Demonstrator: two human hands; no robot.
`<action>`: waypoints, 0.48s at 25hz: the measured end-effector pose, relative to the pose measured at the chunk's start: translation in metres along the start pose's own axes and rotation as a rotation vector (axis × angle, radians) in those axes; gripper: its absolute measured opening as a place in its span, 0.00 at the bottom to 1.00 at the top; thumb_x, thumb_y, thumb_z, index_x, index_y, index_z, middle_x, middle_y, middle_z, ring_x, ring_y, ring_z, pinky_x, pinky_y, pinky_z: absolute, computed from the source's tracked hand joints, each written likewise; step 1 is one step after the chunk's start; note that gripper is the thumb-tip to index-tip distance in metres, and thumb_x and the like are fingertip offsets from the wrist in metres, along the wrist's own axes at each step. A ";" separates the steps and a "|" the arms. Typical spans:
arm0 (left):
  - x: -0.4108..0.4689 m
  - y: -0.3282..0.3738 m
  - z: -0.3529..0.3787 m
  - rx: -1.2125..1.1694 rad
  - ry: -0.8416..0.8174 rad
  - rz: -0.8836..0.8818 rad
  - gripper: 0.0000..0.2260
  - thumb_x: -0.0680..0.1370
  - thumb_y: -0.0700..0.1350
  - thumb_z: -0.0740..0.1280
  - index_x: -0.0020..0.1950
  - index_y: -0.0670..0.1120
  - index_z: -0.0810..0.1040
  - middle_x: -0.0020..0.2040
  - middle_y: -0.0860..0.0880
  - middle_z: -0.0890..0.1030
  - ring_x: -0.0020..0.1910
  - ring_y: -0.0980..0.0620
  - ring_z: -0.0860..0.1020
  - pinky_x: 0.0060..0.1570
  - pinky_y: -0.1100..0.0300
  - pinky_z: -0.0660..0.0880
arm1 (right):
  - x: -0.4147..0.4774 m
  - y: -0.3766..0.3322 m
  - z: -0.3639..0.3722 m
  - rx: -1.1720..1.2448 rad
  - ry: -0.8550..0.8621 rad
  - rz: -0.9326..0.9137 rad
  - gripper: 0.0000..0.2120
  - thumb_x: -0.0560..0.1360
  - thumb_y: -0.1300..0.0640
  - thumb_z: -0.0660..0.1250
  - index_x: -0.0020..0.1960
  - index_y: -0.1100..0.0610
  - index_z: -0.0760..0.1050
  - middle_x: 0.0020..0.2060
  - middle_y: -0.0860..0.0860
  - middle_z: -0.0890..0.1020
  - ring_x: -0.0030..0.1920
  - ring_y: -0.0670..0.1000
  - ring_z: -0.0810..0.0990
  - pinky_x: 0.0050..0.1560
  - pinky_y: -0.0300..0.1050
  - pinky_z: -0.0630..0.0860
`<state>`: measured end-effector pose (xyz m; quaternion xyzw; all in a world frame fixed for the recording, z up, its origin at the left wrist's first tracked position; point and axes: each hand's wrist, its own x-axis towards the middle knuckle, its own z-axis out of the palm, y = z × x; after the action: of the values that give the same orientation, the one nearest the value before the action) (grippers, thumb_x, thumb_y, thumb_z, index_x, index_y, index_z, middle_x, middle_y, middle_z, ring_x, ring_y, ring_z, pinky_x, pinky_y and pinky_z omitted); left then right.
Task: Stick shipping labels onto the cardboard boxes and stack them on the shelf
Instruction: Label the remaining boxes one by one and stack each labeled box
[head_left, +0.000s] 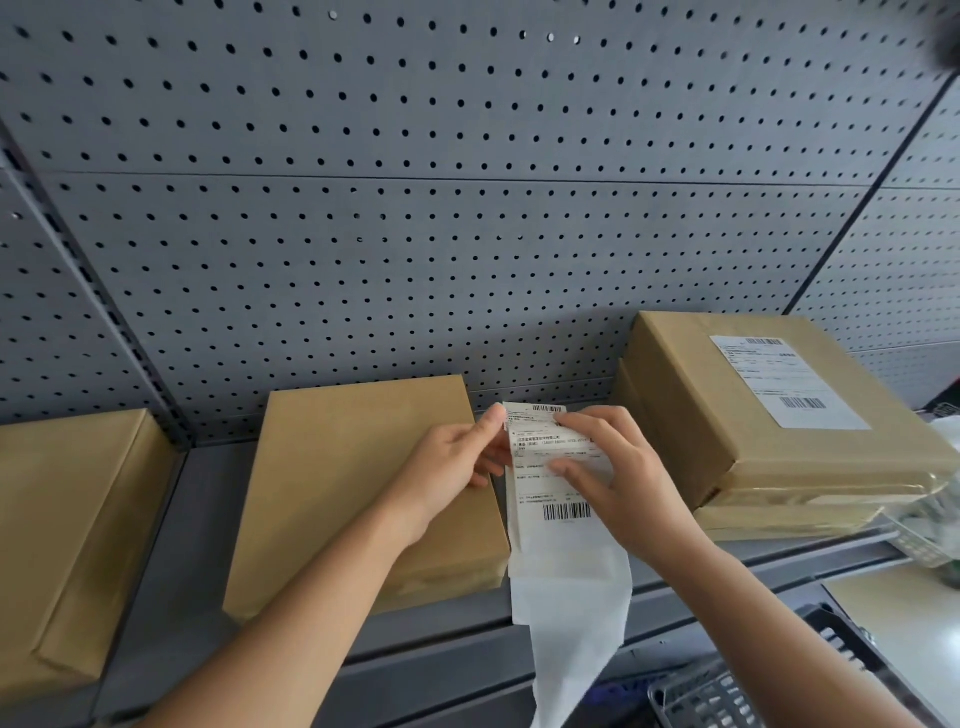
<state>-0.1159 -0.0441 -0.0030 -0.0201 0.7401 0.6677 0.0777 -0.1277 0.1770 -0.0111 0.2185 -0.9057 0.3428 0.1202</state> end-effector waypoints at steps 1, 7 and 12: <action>0.001 0.002 0.000 -0.016 0.006 -0.019 0.16 0.82 0.57 0.64 0.48 0.49 0.87 0.47 0.49 0.88 0.41 0.56 0.82 0.42 0.61 0.79 | -0.001 0.001 0.001 0.001 -0.011 -0.022 0.22 0.76 0.49 0.72 0.68 0.51 0.74 0.60 0.44 0.71 0.59 0.43 0.74 0.58 0.35 0.75; 0.007 0.003 0.000 -0.098 0.046 -0.071 0.04 0.79 0.43 0.71 0.48 0.46 0.86 0.40 0.51 0.87 0.36 0.58 0.82 0.37 0.66 0.78 | -0.004 0.002 0.003 -0.056 -0.077 -0.046 0.23 0.76 0.45 0.71 0.69 0.48 0.73 0.62 0.42 0.71 0.61 0.45 0.74 0.56 0.41 0.79; 0.007 0.000 0.002 -0.075 0.044 -0.013 0.03 0.79 0.41 0.71 0.47 0.47 0.85 0.37 0.53 0.86 0.36 0.60 0.82 0.39 0.64 0.78 | 0.010 -0.006 0.003 -0.258 0.055 -0.098 0.14 0.79 0.48 0.65 0.62 0.50 0.79 0.55 0.46 0.79 0.58 0.51 0.75 0.57 0.52 0.76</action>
<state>-0.1225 -0.0418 -0.0043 -0.0423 0.7160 0.6938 0.0651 -0.1341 0.1683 -0.0062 0.2356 -0.9269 0.2231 0.1888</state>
